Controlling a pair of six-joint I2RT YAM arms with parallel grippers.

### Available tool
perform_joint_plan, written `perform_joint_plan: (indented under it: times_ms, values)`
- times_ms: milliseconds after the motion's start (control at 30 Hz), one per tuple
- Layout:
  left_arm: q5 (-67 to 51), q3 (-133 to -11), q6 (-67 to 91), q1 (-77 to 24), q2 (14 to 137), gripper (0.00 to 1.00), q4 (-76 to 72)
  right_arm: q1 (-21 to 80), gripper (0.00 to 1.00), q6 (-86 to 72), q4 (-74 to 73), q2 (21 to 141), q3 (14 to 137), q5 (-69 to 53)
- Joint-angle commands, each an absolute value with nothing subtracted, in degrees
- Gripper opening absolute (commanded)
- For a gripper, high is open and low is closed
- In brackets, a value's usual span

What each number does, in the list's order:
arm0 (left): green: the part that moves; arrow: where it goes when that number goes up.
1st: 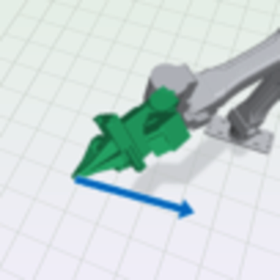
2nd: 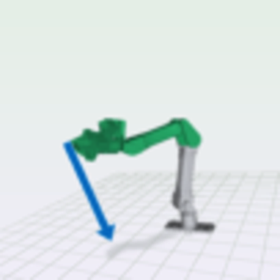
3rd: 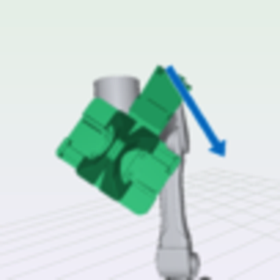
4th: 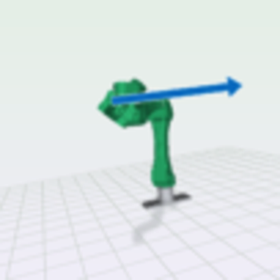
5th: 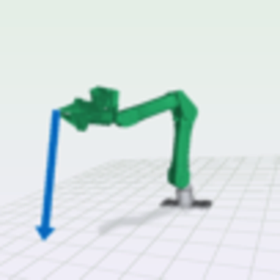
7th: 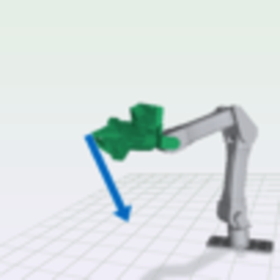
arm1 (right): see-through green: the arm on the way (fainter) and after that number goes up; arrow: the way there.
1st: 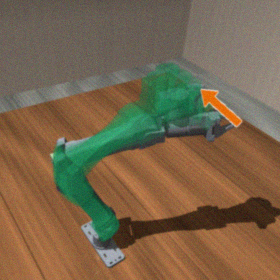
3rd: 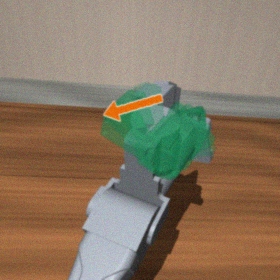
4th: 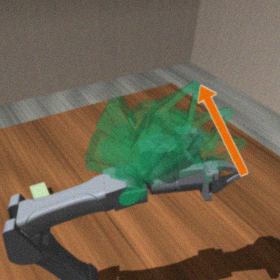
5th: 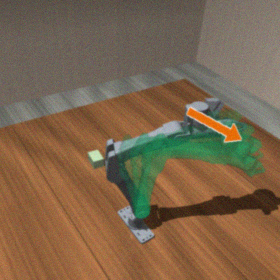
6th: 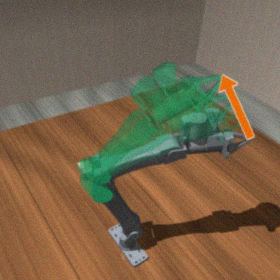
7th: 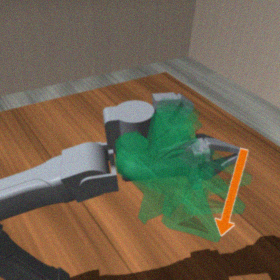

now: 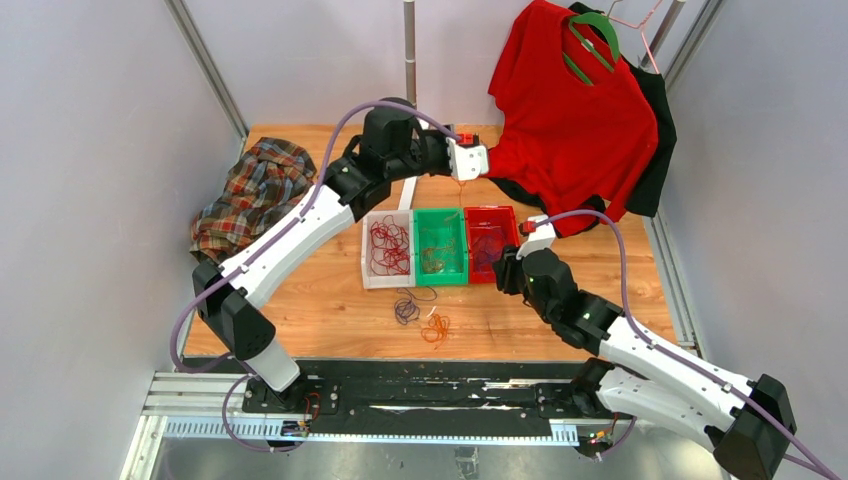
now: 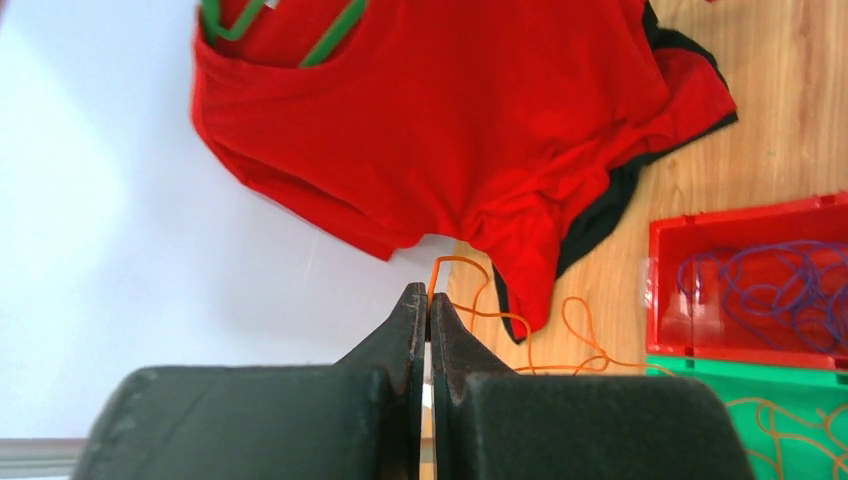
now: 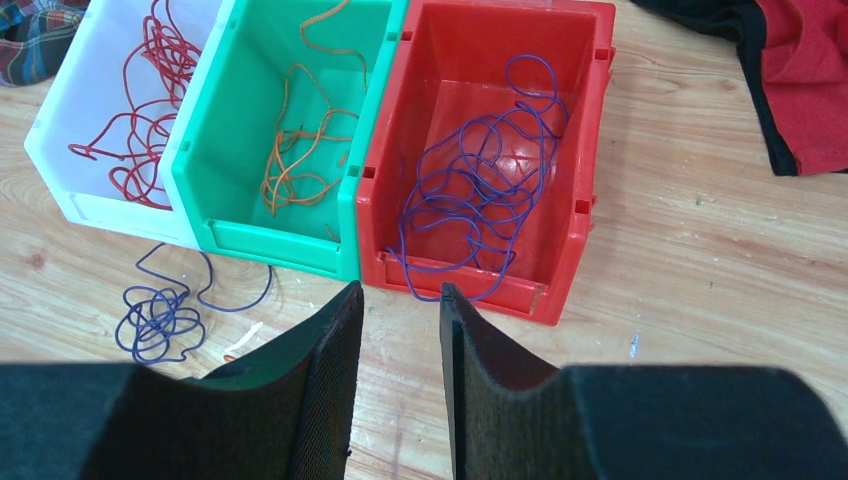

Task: Untangle the cables

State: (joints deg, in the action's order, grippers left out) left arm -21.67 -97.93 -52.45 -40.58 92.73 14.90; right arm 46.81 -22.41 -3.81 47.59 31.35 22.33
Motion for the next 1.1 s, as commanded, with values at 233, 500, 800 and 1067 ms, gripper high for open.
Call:
perform_joint_plan:
  times_ms: [233,500,800,1067]
  values:
    - [-22.7,-86.0,-55.1,-40.3,89.9,0.0,15.1,45.5,0.34,-22.5,-4.1,46.9,31.7,22.3]
    - [-24.5,-80.7,-48.4,-40.6,88.8,0.0,17.0,45.2,0.34,-23.2,-4.1,47.5,31.7,22.0]
    - [-25.5,-76.6,-43.8,-43.2,92.8,0.0,17.5,44.5,0.34,-23.8,-3.9,47.2,30.9,22.2]
    - [-21.7,-83.6,-44.0,-44.0,99.8,0.1,28.1,42.9,0.35,-23.4,-4.3,45.4,31.2,20.5]
